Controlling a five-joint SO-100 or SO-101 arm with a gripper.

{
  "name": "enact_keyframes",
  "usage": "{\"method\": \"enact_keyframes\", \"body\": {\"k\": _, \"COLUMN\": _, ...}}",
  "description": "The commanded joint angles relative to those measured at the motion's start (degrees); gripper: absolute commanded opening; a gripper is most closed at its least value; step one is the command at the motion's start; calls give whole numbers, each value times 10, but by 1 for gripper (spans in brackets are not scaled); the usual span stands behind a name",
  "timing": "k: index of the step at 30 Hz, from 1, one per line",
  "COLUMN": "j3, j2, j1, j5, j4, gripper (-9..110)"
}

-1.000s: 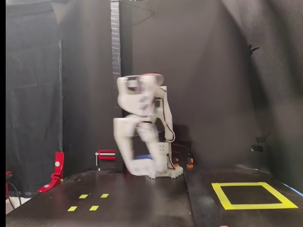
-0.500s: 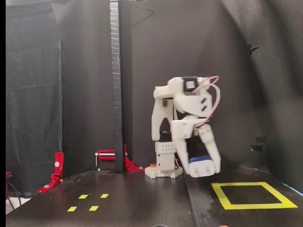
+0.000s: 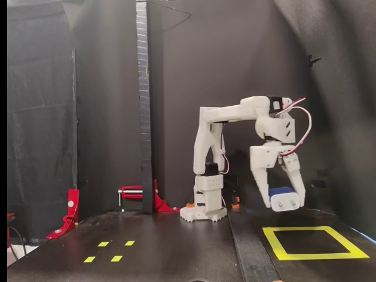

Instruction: Grasp the block and place it in the designated area.

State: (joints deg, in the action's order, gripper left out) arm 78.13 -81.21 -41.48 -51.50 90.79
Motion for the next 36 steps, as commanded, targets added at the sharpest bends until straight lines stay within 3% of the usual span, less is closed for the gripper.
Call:
{"method": "enact_keyframes", "body": {"k": 1, "j3": -22, "j2": -5, "j1": -28, "j5": 18, "j4": 8, "gripper": 19}}
{"method": "enact_keyframes", "body": {"k": 15, "j3": -21, "j2": 5, "j1": -71, "j5": 43, "j4": 13, "gripper": 19}}
{"method": "enact_keyframes", "body": {"k": 36, "j3": -23, "j2": 198, "j1": -91, "j5": 64, "j4": -91, "gripper": 19}}
